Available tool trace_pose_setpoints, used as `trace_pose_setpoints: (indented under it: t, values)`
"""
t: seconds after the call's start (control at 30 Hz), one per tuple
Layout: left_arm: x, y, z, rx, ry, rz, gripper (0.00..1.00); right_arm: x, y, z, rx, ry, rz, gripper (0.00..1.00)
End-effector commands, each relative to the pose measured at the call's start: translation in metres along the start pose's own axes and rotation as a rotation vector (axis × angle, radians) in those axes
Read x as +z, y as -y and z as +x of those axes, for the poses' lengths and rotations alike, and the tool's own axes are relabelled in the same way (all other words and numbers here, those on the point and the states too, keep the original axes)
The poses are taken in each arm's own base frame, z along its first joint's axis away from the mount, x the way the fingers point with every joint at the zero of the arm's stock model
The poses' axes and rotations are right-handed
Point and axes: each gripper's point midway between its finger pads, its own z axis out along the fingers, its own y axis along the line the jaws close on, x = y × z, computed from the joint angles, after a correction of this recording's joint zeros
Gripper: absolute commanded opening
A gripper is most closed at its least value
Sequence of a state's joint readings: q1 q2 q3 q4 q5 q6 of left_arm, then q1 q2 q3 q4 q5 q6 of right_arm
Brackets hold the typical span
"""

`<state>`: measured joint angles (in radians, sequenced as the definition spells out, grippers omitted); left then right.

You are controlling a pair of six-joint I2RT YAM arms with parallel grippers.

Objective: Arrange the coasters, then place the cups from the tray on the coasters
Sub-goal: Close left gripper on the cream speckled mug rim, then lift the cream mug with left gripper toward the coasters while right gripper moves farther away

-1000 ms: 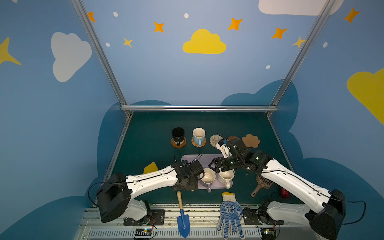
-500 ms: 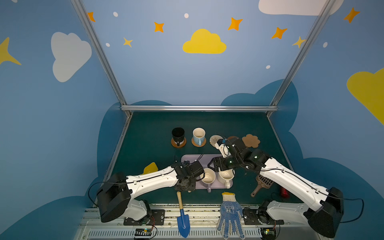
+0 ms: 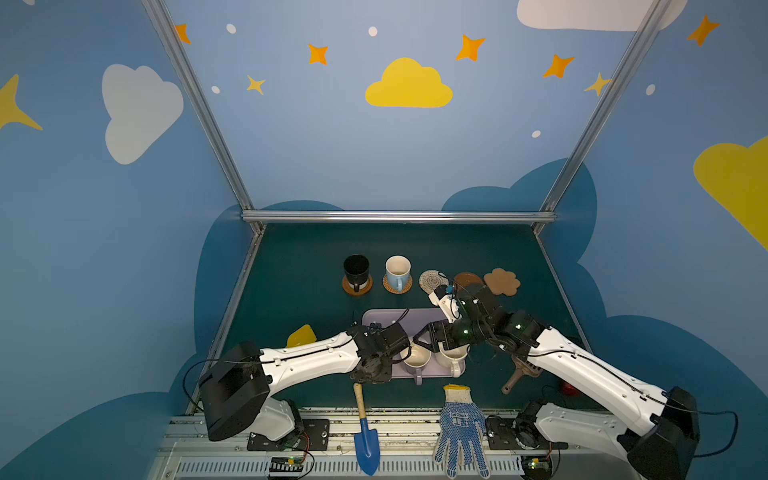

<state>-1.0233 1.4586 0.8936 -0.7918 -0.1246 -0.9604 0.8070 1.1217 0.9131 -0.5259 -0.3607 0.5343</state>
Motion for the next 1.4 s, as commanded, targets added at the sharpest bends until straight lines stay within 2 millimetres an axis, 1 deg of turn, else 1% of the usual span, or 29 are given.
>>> trace_pose_setpoints:
  t: [0.0,0.17,0.2,0.27,0.4,0.5,0.6,0.73,0.9,1.03,1.13,1.37]
  values:
    - [0.000,-0.004,-0.005,0.022,0.022,-0.031,0.29,-0.003,-0.005,-0.003,-0.002,0.022,-0.016,0.86]
    - [-0.002,-0.002,-0.006,0.034,0.043,0.000,0.27,-0.005,-0.003,-0.004,0.000,0.033,-0.003,0.86]
    - [-0.002,-0.001,-0.006,0.038,0.044,0.004,0.25,-0.004,-0.003,-0.004,-0.001,0.033,-0.001,0.86]
    - [-0.001,0.000,-0.006,0.042,0.040,0.003,0.17,-0.004,-0.002,-0.005,0.003,0.037,0.001,0.86]
    - [-0.001,0.000,-0.007,0.043,0.041,0.000,0.13,-0.004,-0.003,-0.006,0.008,0.046,-0.005,0.86]
    - [-0.003,0.000,-0.008,0.043,0.047,0.003,0.06,-0.003,-0.004,-0.005,0.000,0.039,-0.009,0.83]
    - [-0.004,0.000,-0.009,0.042,0.048,-0.002,0.03,-0.003,-0.005,-0.004,-0.013,0.027,-0.013,0.83]
    - [-0.010,-0.001,-0.013,0.041,0.069,-0.008,0.03,-0.002,-0.009,-0.001,-0.031,0.015,-0.043,0.83]
    - [-0.028,0.002,-0.024,0.036,0.123,0.006,0.03,0.002,-0.006,0.000,-0.027,0.017,-0.046,0.83]
    - [-0.040,0.004,-0.031,0.034,0.147,0.013,0.03,0.001,-0.007,-0.002,-0.033,0.026,-0.047,0.83]
    - [-0.041,0.004,-0.032,0.045,0.142,0.006,0.03,-0.001,-0.006,-0.002,-0.042,0.036,-0.040,0.83]
    - [-0.034,0.004,-0.032,0.046,0.130,-0.014,0.03,0.001,-0.005,-0.004,-0.044,0.037,-0.044,0.83]
